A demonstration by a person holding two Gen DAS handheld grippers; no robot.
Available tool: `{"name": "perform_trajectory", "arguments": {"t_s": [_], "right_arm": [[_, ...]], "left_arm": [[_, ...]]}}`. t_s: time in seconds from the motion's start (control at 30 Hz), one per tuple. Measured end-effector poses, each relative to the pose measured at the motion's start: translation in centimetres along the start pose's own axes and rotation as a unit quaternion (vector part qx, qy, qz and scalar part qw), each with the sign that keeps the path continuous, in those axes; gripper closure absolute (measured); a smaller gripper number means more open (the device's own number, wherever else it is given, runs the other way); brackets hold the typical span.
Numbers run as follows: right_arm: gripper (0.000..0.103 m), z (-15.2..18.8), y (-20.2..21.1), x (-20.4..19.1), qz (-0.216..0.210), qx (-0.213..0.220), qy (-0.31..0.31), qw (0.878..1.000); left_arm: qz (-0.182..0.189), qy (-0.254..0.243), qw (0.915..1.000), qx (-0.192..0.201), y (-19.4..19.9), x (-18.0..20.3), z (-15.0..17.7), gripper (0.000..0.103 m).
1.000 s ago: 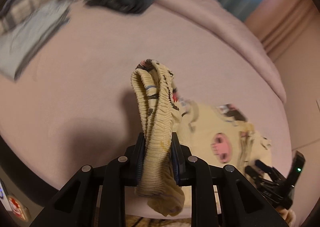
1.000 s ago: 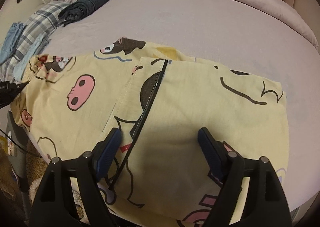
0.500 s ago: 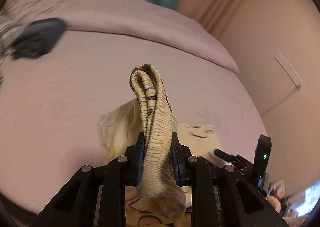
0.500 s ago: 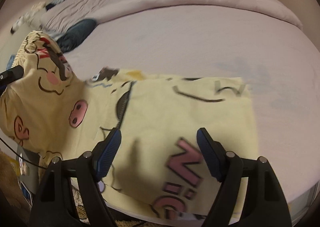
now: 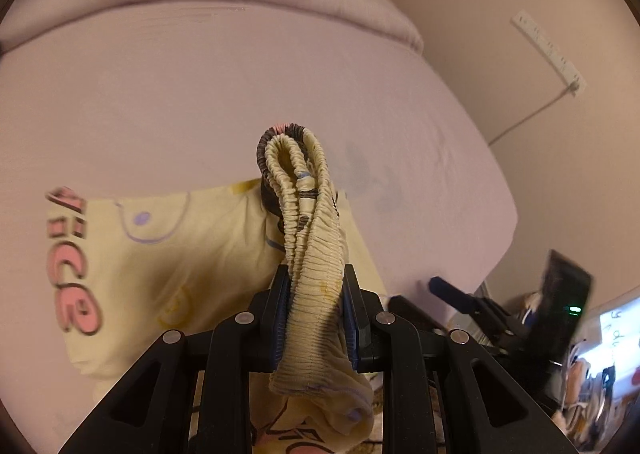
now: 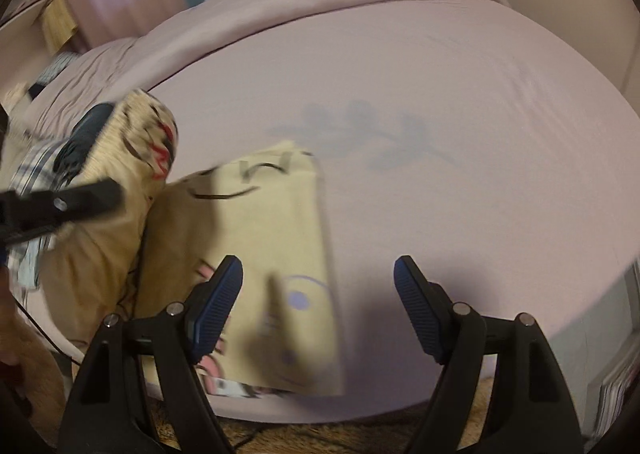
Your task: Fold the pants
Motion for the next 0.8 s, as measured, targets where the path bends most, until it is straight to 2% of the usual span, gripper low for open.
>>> {"name": "perform_trajectory", "arguments": {"t_s": [0.1, 0.17, 0.2, 0.23, 0.27, 0.37, 0.47, 0.6, 0.63, 0.67, 0.7, 0.73, 0.77, 0.8], "right_arm": [[0.025, 0.6, 0.2, 0.7, 0.004, -0.005, -0.008, 1.0], [0.025, 0.8, 0.3, 1.1, 0.008, -0.007, -0.011, 1.0], [0.025, 0.9, 0.4, 1.2, 0.009, -0.007, -0.012, 1.0], [0.025, 0.9, 0.5, 1.1, 0.01, -0.006, -0.012, 1.0], [0.025, 0.8, 0.6, 1.1, 0.011, -0.004, -0.013, 1.0], [0.025, 0.7, 1.1, 1.2, 0.011, 0.002, -0.011, 1.0], [0.025, -0.2, 1.6, 0.6, -0.009, 0.011, -0.005, 1.0], [0.025, -1.2, 2.3, -1.9, -0.038, 0.025, 0.015, 0.999], [0.03, -1.4, 2.5, -3.0, -0.051, 0.03, 0.027, 0.998], [0.041, -1.5, 2.6, -4.0, -0.066, 0.033, 0.038, 0.996], [0.048, -1.6, 2.6, -5.3, -0.089, 0.033, 0.054, 0.994], [0.062, -1.6, 2.4, -6.1, -0.104, 0.033, 0.064, 0.992], [0.07, -1.6, 2.2, -7.0, -0.121, 0.029, 0.073, 0.99], [0.072, -1.3, 1.6, -8.0, -0.134, 0.018, 0.082, 0.987]], "left_arm": [[0.001, 0.018, 0.9994, -0.03, -2.7, 0.1, 0.6, 0.078], [0.026, 0.037, 0.9974, -0.055, -3.6, 0.2, 1.2, 0.077], [0.049, 0.046, 0.9953, -0.069, -3.7, 0.4, 1.4, 0.076], [0.069, 0.052, 0.993, -0.08, -3.4, 0.8, 1.7, 0.069], [0.079, 0.05, 0.9925, -0.079, -2.7, 1.0, 1.7, 0.066], [0.074, 0.028, 0.9963, -0.035, 0.3, 1.2, 1.8, 0.066], [0.055, 0.03, 0.998, 0.003, 3.3, -0.6, 1.4, 0.065], [-0.004, 0.053, 0.9976, 0.045, 6.6, -5.2, 1.8, 0.065], [-0.022, 0.059, 0.9965, 0.055, 7.3, -6.5, 2.2, 0.065], [-0.039, 0.066, 0.9952, 0.06, 7.9, -7.8, 2.8, 0.065], [-0.047, 0.07, 0.9947, 0.06, 8.3, -8.5, 3.2, 0.065], [-0.054, 0.074, 0.9942, 0.056, 8.6, -9.6, 4.0, 0.065], [-0.056, 0.078, 0.994, 0.053, 8.4, -9.9, 4.4, 0.065], [-0.058, 0.084, 0.9936, 0.049, 8.5, -10.6, 5.0, 0.065]]}}
Point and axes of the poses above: each gripper's, at about its wrist camera, not at the fingertips, and y roughly against the way its jaws point, x to its right, z to its underside, the point moved 6 cm from there along -y, roughly the way its jaws point, and after that the axes turned 10 degrees about y, right-handed, at the moved point
